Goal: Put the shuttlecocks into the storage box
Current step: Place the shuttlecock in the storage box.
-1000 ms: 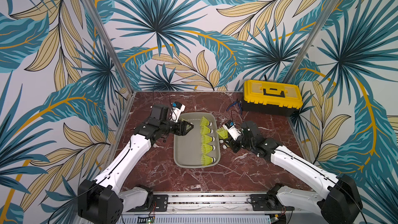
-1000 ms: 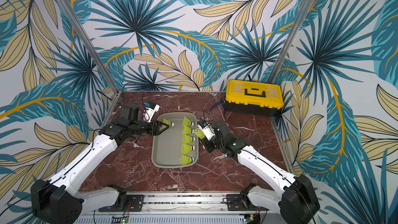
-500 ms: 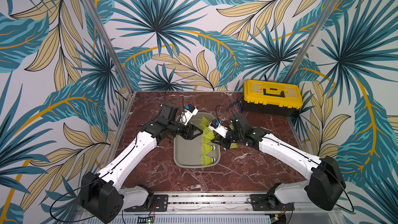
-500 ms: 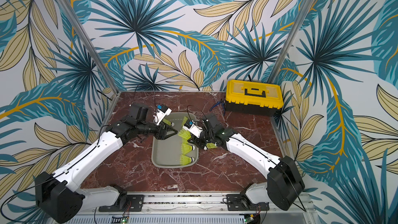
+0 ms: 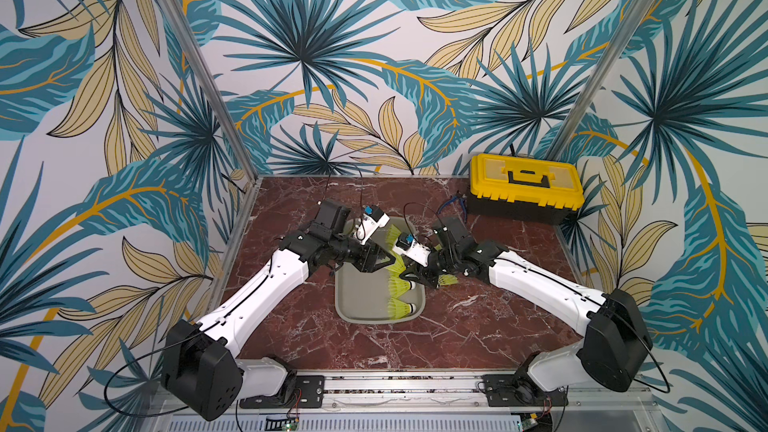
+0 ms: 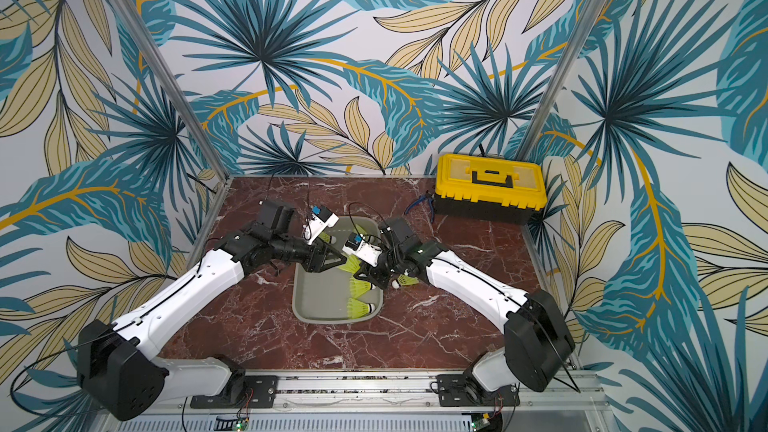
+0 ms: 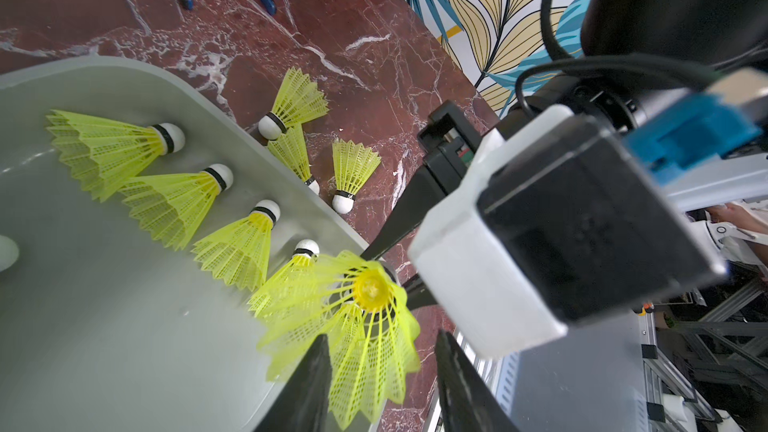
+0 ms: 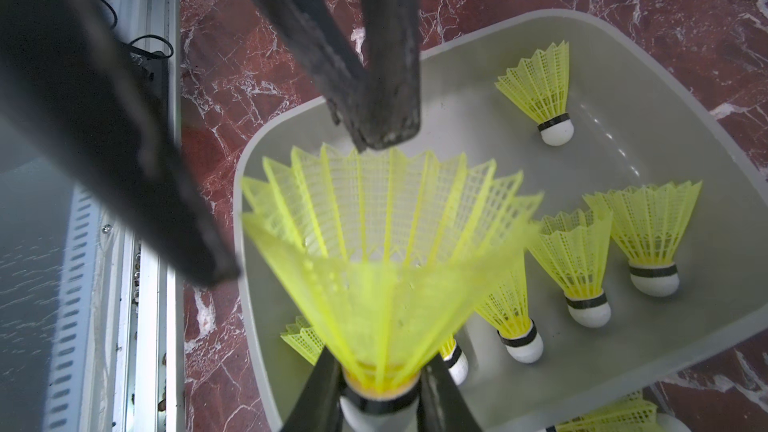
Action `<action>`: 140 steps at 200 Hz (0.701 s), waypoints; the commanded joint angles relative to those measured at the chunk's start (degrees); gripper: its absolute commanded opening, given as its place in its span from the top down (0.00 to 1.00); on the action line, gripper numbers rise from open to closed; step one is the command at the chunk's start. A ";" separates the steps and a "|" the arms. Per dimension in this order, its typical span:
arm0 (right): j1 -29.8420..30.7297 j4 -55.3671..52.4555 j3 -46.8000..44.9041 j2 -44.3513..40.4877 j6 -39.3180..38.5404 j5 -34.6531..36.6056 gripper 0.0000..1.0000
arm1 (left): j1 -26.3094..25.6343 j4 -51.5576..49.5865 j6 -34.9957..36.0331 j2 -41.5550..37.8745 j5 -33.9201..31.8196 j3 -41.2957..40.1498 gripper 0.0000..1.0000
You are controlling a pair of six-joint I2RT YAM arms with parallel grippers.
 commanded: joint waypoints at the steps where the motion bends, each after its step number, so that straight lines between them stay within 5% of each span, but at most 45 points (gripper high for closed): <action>1: 0.43 -2.14 1.26 1.05 -0.80 -1.03 0.81 | -0.67 -0.44 1.40 0.35 2.33 2.92 0.57; 51: 0.63 -1.81 1.70 1.52 -0.15 -0.23 0.79 | -1.06 -0.35 1.24 1.75 2.05 2.73 0.81; 84: 0.65 -0.41 1.03 0.98 1.06 1.79 0.65 | -1.07 3.10 -2.02 1.06 -0.05 1.52 1.00; 140: 0.62 9.85 -5.88 -3.16 6.81 15.30 0.39 | -1.03 16.66 -16.75 -3.36 -9.48 -5.31 1.00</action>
